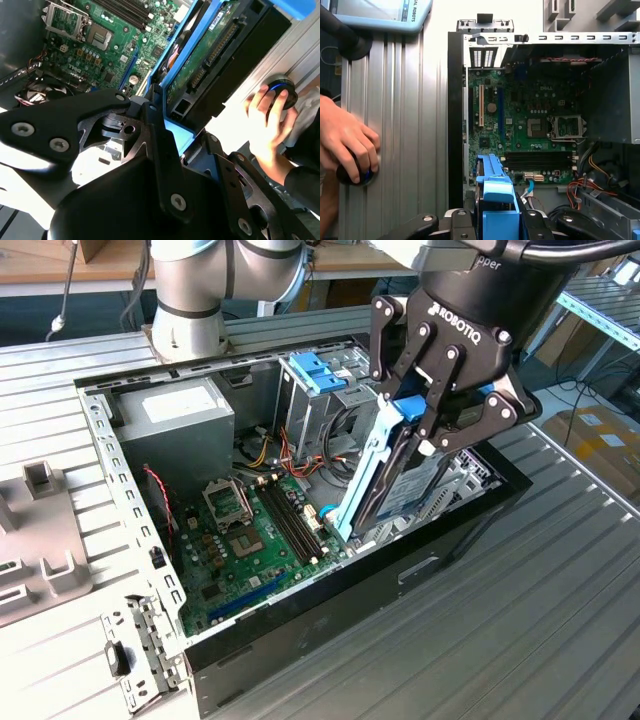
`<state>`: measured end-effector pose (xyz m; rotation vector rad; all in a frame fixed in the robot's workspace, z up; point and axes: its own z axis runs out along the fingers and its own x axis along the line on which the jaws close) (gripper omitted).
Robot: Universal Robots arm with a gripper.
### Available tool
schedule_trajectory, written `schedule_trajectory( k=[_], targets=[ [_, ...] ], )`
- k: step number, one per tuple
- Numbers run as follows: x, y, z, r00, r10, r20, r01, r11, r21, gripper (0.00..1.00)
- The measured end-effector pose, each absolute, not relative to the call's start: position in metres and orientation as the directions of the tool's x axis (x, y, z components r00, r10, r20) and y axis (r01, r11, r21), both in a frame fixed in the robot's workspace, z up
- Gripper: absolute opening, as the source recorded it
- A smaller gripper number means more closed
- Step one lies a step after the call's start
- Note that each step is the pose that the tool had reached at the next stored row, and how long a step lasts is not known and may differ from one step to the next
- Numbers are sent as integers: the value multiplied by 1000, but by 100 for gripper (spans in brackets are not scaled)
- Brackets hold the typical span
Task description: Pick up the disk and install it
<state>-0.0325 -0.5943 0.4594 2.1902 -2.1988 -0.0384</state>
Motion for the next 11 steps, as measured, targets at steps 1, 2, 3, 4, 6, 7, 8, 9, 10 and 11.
schedule_trajectory(
  k=[1, 2, 3, 4, 6, 7, 8, 9, 10, 11],
  targets=[
    [-32, -594, 459, -4, -1000, 9, -999, 4, 44, 37],
    [-30, -594, 459, -4, -1000, 9, -999, 4, 44, 37],
    [-29, -594, 459, -4, -1000, 9, -999, 4, 44, 37],
    [-27, -594, 459, -4, -1000, 9, -999, 4, 44, 37],
    [-24, -595, 459, -4, -1000, 4, -999, 4, 44, 37],
    [-22, -595, 459, -3, -1000, -6, -999, 3, 45, 37],
    [-20, -596, 459, -4, -999, -34, -999, 2, 45, 37],
    [-19, -597, 459, -3, -998, -62, -999, 1, 45, 37],
    [-18, -597, 459, -3, -997, -81, -999, -1, 45, 37],
    [-18, -597, 459, -3, -996, -94, -999, -1, 45, 37]
  ],
)
